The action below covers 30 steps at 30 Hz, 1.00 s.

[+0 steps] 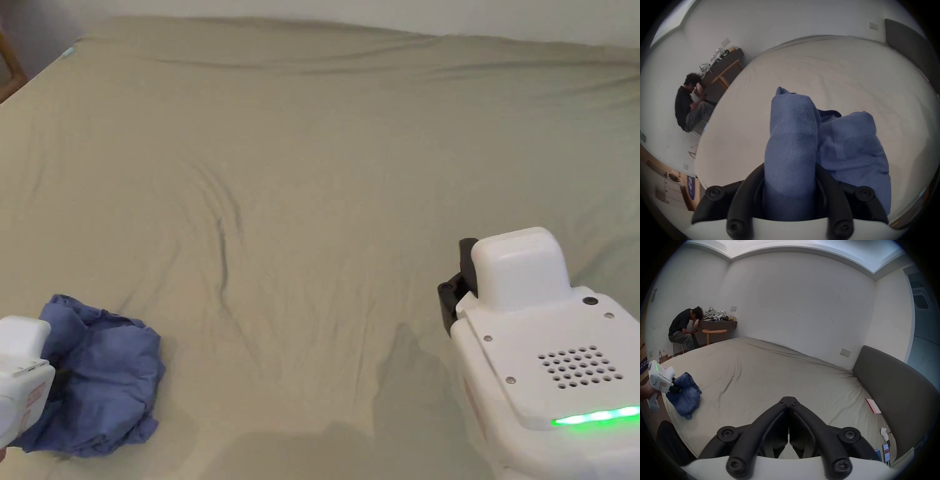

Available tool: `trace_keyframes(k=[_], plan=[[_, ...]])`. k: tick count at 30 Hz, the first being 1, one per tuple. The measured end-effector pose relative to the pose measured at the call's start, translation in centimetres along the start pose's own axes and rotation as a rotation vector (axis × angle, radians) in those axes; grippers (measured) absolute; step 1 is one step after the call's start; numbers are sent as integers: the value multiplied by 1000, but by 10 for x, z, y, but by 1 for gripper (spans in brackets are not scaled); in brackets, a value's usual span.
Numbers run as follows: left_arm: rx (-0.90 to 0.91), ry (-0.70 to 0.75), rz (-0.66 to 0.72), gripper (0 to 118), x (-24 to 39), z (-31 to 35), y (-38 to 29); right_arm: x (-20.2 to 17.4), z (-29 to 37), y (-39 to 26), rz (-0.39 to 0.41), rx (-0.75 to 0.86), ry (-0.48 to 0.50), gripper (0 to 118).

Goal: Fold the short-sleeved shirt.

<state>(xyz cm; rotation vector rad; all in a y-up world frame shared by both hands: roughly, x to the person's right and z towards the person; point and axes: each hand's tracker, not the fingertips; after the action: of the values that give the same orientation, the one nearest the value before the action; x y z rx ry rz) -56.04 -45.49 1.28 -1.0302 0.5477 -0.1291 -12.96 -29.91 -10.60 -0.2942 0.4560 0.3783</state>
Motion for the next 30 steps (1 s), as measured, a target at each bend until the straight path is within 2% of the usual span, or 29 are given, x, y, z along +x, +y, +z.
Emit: trace_keyframes(k=[3, 7, 10, 14, 16, 17, 18, 19, 20, 21, 23, 26, 28, 30], plan=[[-18, 24, 58, 26, -35, -15, 0, -9, -7, 3, 11, -7, 5, 2], [-41, 157, 15, 26, -76, -35, -2, -20, -17, 4, 29, -28, 17, 2], [-92, 184, 134, 26, -115, -48, 1, -28, -25, 4, 45, -53, 26, 2], [-116, 255, 54, 26, -145, -68, 4, -37, -31, 6, 54, -72, 35, 2], [-120, 172, 53, 27, -160, -77, 5, -39, -33, 8, 54, -83, 45, 2], [-148, 134, 56, 49, -164, -78, 8, -40, -32, 8, 55, -86, 48, 2], [-177, 171, 61, 82, -167, -77, 12, -40, -32, 9, 56, -88, 51, 2], [-152, 176, 76, 111, -173, -70, 18, -39, -31, 10, 56, -90, 52, 2], [-74, 151, 125, 116, -177, -57, 24, -38, -30, 11, 56, -90, 52, 2], [8, 133, 188, 112, -180, -40, 33, -35, -29, 12, 54, -87, 49, 2], [91, 130, 302, 113, -183, -10, 54, -29, -26, 16, 48, -79, 45, 2], [272, 2, 427, 113, -173, 54, 82, -10, -23, 15, 41, -64, 49, 2], [394, -114, 453, 113, -167, 93, 101, 2, -16, 20, 122, -33, 37, 2], [544, -138, 414, 113, -142, 139, 114, 16, -6, 27, 170, 1, -2, 2]])
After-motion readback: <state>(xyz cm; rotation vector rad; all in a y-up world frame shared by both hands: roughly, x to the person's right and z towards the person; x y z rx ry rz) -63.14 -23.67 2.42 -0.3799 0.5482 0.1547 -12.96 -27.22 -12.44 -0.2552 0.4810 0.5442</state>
